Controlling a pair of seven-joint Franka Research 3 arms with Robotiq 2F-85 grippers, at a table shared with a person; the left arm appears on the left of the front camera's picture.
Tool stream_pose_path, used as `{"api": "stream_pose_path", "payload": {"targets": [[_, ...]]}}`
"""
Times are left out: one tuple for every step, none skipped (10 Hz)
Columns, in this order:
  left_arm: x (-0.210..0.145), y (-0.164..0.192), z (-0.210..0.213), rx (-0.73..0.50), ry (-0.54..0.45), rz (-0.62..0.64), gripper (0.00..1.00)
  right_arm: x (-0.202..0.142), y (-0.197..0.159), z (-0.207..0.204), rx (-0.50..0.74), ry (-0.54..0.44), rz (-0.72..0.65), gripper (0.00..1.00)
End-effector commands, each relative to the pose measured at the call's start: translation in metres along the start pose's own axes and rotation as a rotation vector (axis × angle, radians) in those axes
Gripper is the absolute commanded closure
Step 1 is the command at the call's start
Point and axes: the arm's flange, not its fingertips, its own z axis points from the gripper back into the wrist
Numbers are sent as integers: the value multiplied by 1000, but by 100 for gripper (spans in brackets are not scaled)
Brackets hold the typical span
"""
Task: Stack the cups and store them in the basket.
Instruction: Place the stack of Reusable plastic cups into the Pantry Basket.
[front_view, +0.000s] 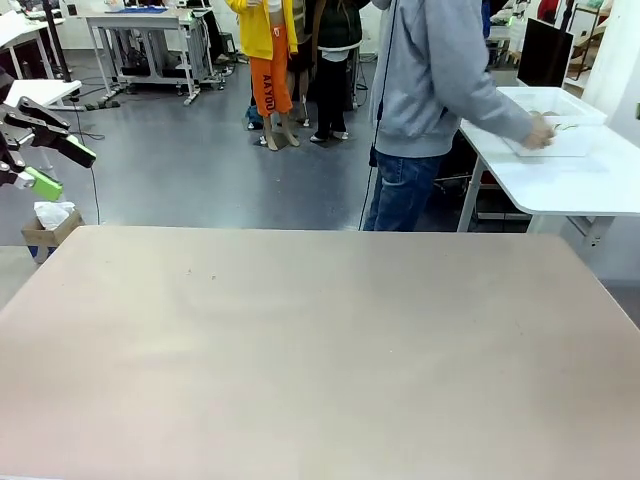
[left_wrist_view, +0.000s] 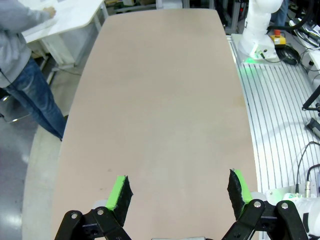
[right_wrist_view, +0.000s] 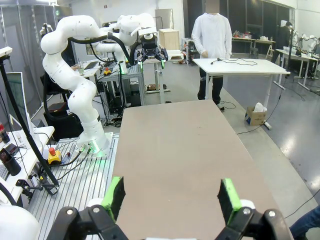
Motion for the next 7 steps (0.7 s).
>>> {"api": "stream_pose_path", "payload": {"targets": [[1,0,2,-5,19,10,0,3,0,1,3,-14,0,0],[1,0,2,-5,19,10,0,3,0,1,3,-14,0,0],[1,0,2,-5,19,10,0,3,0,1,3,-14,0,0],[1,0,2,-5,19,10,0,3,0,1,3,-14,0,0],[1,0,2,-5,19,10,0,3,0,1,3,-14,0,0],[1,0,2,-5,19,10,0,3,0,1,3,-14,0,0],[1,0,2,-5,19,10,0,3,0,1,3,-14,0,0]]}}
